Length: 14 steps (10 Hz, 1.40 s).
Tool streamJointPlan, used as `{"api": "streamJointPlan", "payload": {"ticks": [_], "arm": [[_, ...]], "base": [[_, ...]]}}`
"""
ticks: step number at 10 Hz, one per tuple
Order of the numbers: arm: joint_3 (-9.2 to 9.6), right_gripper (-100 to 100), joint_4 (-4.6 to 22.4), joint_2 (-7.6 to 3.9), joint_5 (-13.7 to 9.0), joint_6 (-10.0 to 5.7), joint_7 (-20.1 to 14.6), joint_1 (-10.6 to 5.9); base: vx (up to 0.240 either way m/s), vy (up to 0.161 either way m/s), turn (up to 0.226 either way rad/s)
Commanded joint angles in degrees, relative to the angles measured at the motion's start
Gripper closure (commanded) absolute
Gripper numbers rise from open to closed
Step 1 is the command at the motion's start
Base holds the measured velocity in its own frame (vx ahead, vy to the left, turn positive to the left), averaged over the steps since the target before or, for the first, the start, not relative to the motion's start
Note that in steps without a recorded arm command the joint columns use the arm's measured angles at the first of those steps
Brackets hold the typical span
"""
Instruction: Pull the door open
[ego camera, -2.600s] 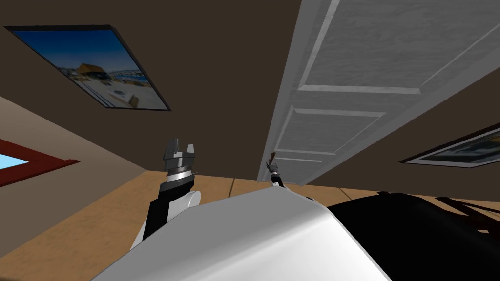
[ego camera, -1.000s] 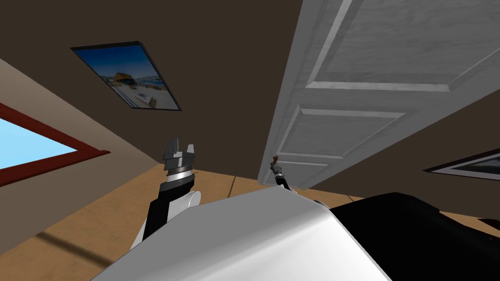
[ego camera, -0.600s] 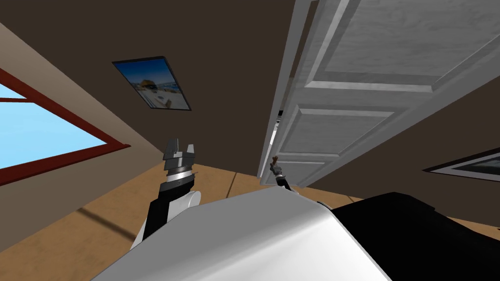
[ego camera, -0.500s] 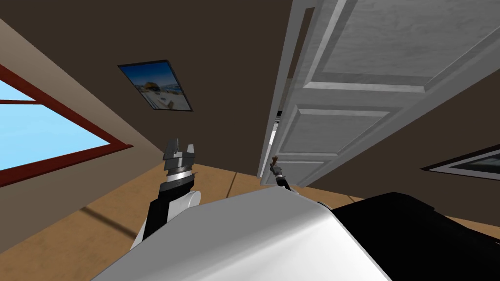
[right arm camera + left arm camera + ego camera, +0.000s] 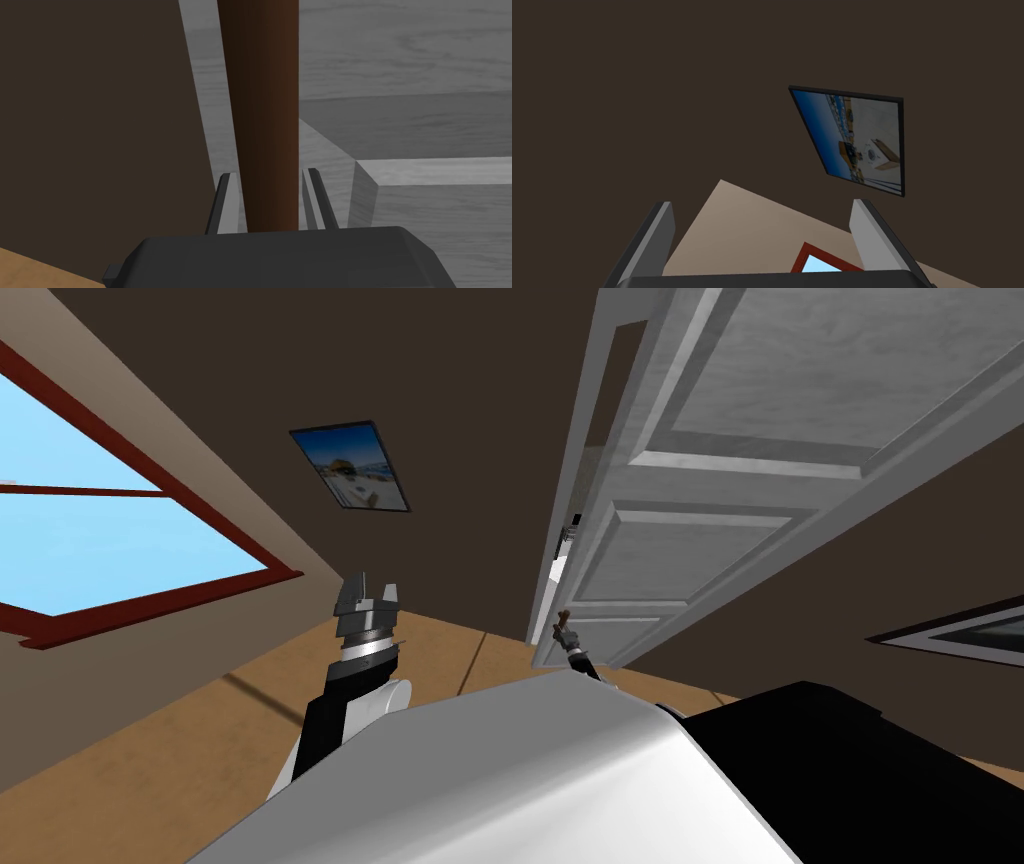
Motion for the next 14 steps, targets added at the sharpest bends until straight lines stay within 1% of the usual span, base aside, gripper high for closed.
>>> {"api": "streamJointPlan", "payload": {"ticks": [1,2,3,4,5,6,7,10,11,12,14], "arm": [[1.05,100,-0.4,-0.82,0.3,-0.71,-0.9,0.97],[1.89,100,-0.6,-1.54,0.6,-1.35,-1.7,1.46],[2.45,100,-0.7,-2.02,0.8,-1.79,-2.3,1.78],[1.97,100,-0.7,-1.7,0.6,-1.38,-1.8,1.37],[3.33,100,-0.6,-2.69,1.3,-2.89,-3.1,2.29],[3.63,100,-0.5,-2.94,1.4,-3.28,-3.4,2.48],[4.59,100,-0.5,-3.78,1.9,-4.53,-4.3,3.12],[6.67,100,-0.3,-5.59,2.9,-7.23,-6.4,4.49],[6.22,100,-0.2,-5.1,2.7,-6.58,-5.9,3.94],[7.19,100,0.4,-5.67,3.1,-8.12,-6.9,4.47],[7.99,100,1.1,-6.37,3.4,-9.62,-7.8,4.88]], "base": [[-0.209,-0.026,0.088],[-0.21,-0.03,0.102],[-0.216,-0.041,0.086],[-0.097,-0.016,0.02],[-0.168,-0.066,0.144],[-0.231,-0.054,0.122],[-0.243,-0.062,0.115],[-0.23,-0.073,0.114],[-0.103,-0.03,0.03],[-0.16,-0.026,0.139],[-0.251,-0.077,0.172]]}}
